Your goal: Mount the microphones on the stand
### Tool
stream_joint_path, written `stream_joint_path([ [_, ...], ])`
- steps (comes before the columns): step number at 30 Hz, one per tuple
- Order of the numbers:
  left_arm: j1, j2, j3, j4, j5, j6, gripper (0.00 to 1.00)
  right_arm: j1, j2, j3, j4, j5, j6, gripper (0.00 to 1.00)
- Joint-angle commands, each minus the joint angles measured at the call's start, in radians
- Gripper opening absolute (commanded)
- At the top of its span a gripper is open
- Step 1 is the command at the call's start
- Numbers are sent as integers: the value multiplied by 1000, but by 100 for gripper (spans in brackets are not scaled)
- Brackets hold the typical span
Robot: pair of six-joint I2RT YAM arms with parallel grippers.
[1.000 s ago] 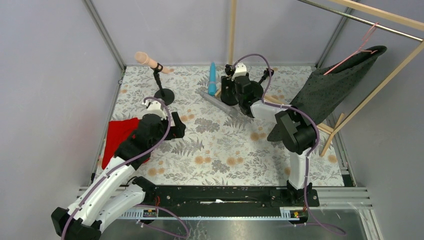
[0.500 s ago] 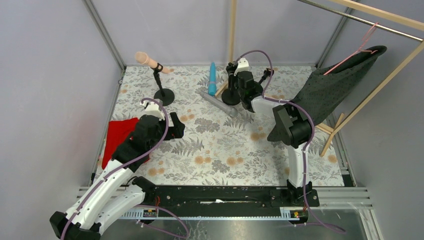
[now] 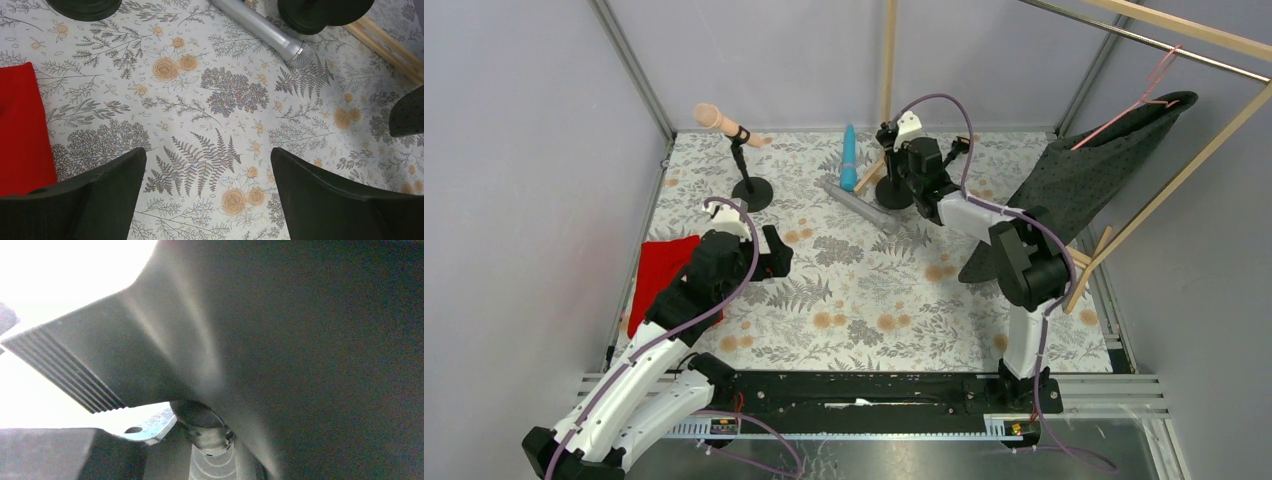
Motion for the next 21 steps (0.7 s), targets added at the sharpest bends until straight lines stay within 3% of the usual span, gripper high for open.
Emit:
stream_joint_path([
  [1, 6, -1, 13, 6, 13, 17, 99, -4, -198, 19, 77, -82, -54, 16],
  [10, 30, -81, -11, 16, 0, 13, 99, 42, -372, -28, 41, -299, -73, 6],
  [15, 53, -126, -19, 29, 2, 17, 99, 188, -368, -27, -56, -240, -128, 6],
  [21, 69, -161, -24, 29, -23, 16, 99, 342, -350, -100, 24, -174, -81, 5],
])
